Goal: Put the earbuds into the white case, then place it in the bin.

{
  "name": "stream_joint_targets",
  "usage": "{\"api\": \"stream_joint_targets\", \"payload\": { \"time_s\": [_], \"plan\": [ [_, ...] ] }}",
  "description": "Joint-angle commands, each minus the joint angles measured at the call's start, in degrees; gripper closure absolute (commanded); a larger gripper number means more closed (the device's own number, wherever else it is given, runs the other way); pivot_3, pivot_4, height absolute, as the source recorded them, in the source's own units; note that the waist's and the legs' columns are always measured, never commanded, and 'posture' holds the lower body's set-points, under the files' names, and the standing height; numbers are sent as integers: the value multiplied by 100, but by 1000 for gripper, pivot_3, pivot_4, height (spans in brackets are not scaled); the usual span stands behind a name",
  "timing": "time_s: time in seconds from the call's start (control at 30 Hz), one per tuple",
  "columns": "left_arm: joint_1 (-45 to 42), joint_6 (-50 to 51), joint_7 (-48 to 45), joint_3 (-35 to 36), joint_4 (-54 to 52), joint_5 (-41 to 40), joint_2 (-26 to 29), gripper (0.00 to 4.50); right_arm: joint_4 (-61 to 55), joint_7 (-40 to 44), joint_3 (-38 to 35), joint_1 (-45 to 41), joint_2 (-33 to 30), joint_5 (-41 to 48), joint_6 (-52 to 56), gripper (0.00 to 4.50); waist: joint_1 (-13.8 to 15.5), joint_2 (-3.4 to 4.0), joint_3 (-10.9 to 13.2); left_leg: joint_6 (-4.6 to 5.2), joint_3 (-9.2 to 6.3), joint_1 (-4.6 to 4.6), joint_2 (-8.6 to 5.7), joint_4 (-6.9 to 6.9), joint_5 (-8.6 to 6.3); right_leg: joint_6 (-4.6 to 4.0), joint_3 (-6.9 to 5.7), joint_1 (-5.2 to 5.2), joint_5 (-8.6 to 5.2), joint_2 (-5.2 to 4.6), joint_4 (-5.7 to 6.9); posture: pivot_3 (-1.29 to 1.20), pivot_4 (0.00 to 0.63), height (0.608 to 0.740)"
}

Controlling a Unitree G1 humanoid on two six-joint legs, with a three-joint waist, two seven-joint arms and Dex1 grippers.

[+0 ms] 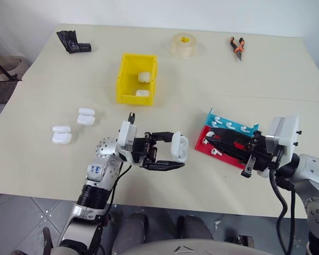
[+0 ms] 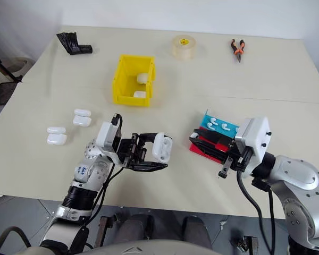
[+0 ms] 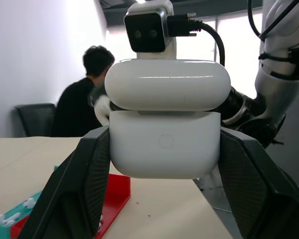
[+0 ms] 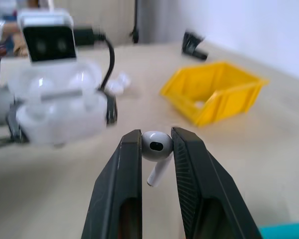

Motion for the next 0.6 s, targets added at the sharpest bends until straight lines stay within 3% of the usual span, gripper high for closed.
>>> {"api": "stream_joint_targets", "payload": {
  "time_s": [0.03, 0.2, 0.6],
  "plan": [
    [-181, 329, -24, 31, 26, -222, -10, 1675, -327, -297, 256, 129, 276, 60, -398, 3975, -2, 0, 0, -1, 0, 0, 0, 0, 0, 0, 2, 0, 0, 1, 2, 0, 150, 740],
    [-374, 748, 166, 64, 96, -335, -194, 1675, -389, -641, 1058, 205, 1196, -275, -1310, 3975, -30, 1, 0, -4, -3, 3, 0, -2, 3, 0, 8, -7, 0, 4, 18, 0, 150, 740],
    [-354, 955, 141, 51, -37, -305, -309, 1675, 17, -911, 1779, 194, 1451, -803, -2148, 3975, -31, 1, -1, -5, -4, 5, -4, -2, 3, 0, 12, -8, 0, 3, 23, 0, 150, 740]
  ]
}}
